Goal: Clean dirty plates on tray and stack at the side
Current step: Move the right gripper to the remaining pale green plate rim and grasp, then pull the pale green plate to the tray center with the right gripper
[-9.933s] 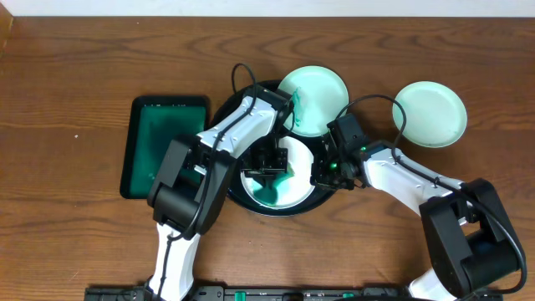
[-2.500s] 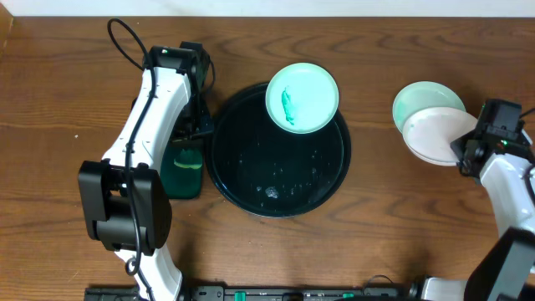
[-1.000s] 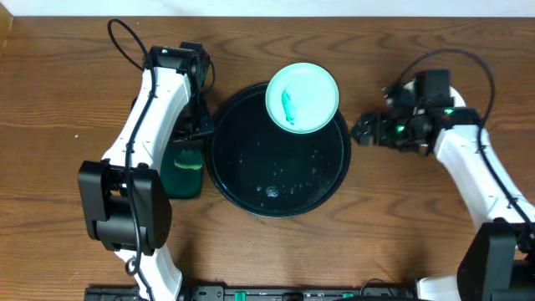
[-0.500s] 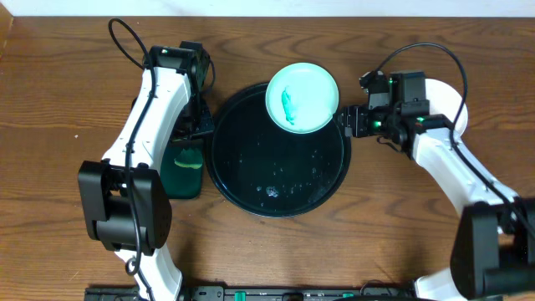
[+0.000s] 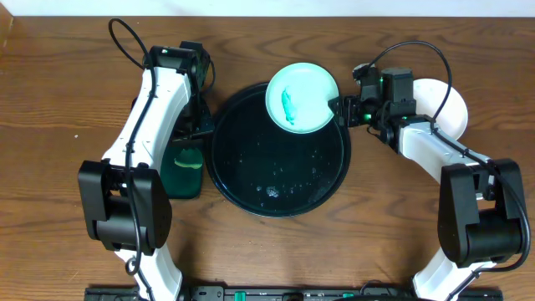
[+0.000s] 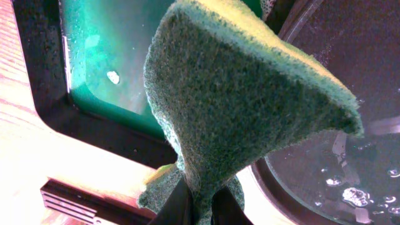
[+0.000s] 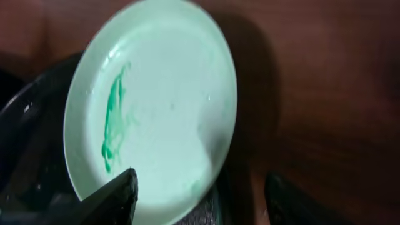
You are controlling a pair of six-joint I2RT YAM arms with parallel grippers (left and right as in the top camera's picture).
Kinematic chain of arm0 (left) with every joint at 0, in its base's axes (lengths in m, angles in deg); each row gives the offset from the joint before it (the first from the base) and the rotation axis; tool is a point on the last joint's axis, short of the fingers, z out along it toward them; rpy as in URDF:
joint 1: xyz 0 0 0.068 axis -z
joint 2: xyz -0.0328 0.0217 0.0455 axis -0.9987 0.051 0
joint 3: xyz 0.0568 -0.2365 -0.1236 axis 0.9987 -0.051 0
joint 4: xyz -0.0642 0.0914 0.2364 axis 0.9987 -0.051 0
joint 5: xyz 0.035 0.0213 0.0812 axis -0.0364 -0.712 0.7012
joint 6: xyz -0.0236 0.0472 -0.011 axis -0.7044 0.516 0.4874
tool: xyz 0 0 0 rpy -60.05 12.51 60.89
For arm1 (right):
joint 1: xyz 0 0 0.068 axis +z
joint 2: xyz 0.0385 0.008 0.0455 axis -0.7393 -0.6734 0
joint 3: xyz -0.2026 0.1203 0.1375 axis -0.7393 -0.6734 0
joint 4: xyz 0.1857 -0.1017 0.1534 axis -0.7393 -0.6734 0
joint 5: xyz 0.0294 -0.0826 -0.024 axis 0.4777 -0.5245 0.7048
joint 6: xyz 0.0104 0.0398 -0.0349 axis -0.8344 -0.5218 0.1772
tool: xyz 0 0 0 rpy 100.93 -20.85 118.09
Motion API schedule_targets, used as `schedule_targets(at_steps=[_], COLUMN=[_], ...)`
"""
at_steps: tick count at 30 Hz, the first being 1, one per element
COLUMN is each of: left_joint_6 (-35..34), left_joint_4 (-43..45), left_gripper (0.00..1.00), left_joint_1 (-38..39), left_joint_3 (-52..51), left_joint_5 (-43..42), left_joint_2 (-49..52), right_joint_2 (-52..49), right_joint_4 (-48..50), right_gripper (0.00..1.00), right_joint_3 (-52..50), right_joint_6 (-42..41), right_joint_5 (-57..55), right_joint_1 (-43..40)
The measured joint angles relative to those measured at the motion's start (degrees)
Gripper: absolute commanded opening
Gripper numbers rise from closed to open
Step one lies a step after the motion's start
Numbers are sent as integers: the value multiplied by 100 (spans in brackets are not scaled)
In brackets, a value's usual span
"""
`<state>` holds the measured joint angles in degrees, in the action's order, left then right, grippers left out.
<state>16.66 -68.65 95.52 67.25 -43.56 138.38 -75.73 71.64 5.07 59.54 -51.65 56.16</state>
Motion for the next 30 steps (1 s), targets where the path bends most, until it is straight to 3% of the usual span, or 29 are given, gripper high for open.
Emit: schedule_targets(at_steps=[9, 11, 13, 14, 15, 16, 30], left_joint_6=[0, 0, 0, 0, 0, 0, 0], left_joint_4=[0, -7, -9, -11, -11, -11, -11], left_gripper=[7, 7, 7, 7, 7, 7, 7], left_joint_1=[0, 0, 0, 0, 0, 0, 0], left_joint_3=[0, 0, 0, 0, 0, 0, 0], left_joint_5=[0, 0, 0, 0, 2, 0, 0], left_joint_2=[0, 0, 0, 0, 0, 0, 0], right_joint_2=[-439, -588, -704, -754, -782, -787, -717], right_joint_4=[533, 623, 684, 710, 710, 721, 555], right_gripper=[60, 53, 34, 16, 4, 1, 2], right_joint_3=[0, 0, 0, 0, 0, 0, 24], right_joint_6=[-140, -219, -275, -306, -332, -393, -772], right_joint_5=[-22, -20, -35, -81, -157, -264, 243], right_joint_1=[269, 275, 284, 278, 260, 251, 232])
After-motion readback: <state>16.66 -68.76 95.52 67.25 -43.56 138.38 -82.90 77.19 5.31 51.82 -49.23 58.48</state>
